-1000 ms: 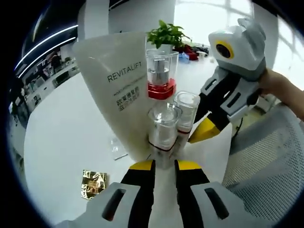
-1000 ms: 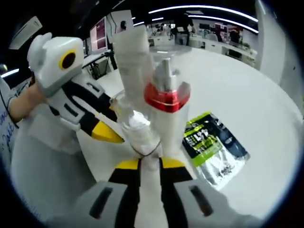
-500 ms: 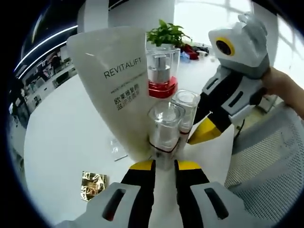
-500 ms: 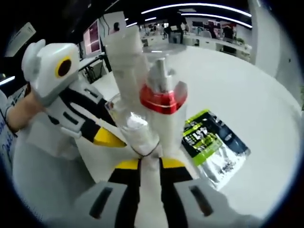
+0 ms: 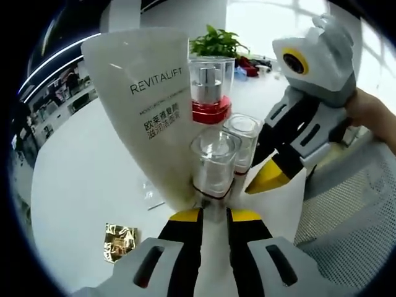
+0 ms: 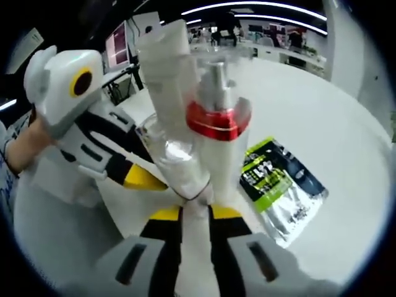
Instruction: Arrange the skincare products in the storage area until every visible bottle or jar stands upright without overlapping.
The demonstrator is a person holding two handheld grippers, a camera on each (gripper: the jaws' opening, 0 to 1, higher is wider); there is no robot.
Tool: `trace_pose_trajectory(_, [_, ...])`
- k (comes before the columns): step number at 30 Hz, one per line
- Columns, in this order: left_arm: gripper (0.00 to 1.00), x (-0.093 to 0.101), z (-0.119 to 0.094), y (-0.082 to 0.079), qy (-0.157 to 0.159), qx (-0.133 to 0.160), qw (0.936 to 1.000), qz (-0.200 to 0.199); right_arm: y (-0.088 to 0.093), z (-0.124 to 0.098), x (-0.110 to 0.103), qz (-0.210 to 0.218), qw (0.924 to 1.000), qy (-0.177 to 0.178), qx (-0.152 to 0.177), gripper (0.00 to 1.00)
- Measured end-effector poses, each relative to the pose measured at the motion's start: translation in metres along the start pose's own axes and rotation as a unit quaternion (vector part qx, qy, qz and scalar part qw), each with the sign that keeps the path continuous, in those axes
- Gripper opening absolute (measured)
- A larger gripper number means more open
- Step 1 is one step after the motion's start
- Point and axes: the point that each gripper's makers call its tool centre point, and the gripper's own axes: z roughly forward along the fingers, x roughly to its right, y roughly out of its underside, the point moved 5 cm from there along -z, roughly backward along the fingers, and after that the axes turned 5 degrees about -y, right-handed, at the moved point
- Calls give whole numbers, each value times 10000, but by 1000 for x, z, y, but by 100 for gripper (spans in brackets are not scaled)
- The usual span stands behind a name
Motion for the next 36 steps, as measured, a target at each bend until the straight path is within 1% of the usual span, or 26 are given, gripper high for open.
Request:
trace_pose_trajectory(8, [12,-1,1,0,0,-13,10000,-1,-2,0,2,10,9999,51,102,16])
trace_pose_trajectory(13, [11,-1,3,0,-4,-27,10000,4,-2,0,3,18,9999,46,109,16])
trace_pose_trajectory(22, [11,0,5,3,1,-88,10000,14,-1,1,3,-18,10000,43,69,16])
trace_pose_trajectory(36, [11,3,3,4,16,-95,10000,13,-2,3,5,-44,9999,93,35,16])
